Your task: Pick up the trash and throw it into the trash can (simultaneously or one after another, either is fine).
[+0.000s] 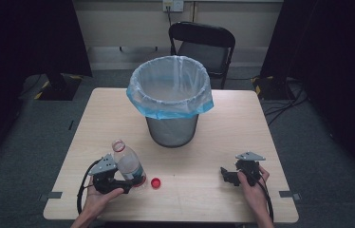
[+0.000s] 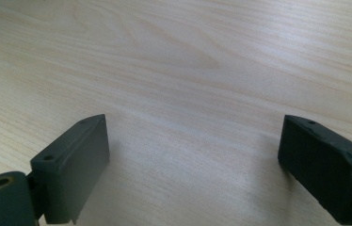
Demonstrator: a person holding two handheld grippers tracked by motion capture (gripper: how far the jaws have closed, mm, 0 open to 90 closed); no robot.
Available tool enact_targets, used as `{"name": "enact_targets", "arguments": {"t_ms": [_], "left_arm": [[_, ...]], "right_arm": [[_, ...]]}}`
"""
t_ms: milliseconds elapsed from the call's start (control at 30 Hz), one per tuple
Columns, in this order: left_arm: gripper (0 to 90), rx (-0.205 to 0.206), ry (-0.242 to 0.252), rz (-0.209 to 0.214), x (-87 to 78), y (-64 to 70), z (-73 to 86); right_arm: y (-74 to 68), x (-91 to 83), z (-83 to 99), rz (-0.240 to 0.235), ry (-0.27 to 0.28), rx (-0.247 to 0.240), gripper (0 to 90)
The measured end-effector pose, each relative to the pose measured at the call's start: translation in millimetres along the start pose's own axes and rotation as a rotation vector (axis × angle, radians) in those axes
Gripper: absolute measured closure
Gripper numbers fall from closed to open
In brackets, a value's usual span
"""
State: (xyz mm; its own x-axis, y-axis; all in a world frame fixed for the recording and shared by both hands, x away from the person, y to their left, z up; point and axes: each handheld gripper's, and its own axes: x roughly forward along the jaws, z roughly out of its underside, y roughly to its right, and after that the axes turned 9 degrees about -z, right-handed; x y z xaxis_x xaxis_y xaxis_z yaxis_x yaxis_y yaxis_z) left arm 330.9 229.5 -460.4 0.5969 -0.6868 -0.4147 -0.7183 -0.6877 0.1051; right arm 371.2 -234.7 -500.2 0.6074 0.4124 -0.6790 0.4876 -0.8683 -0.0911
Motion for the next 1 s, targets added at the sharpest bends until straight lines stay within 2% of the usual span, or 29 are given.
{"name": "enact_targets", "arguments": {"t_ms": [233,333,400,567,733,1000], "left_arm": [[28.0,-0.065,0.05,0.022,-6.5,-3.4,-8.9],[28.0,-0.061,0.059,0.021,-7.3,-3.4,-14.4],[28.0,-0.041,0.047,0.019,-8.3,-4.6,-19.2],[28.1,-0.055,0.062,0.004,-15.7,-10.3,-29.0],[28.3,-0.072,0.086,0.008,-23.2,-15.9,-40.2],[28.3,-0.046,0.11,0.011,-28.7,-15.6,-59.8]], "right_arm": [[0.2,0.0,-0.1,-0.002,-0.001,-0.001,8.6],[0.1,0.0,-0.1,-0.002,-0.001,0.0,8.6],[0.2,0.0,-0.1,-0.002,-0.001,-0.001,8.6],[0.1,0.0,-0.1,-0.002,-0.001,0.0,8.6],[0.1,0.0,-0.1,-0.002,-0.001,-0.001,8.6],[0.2,0.0,-0.1,-0.002,-0.001,-0.001,8.6]]}}
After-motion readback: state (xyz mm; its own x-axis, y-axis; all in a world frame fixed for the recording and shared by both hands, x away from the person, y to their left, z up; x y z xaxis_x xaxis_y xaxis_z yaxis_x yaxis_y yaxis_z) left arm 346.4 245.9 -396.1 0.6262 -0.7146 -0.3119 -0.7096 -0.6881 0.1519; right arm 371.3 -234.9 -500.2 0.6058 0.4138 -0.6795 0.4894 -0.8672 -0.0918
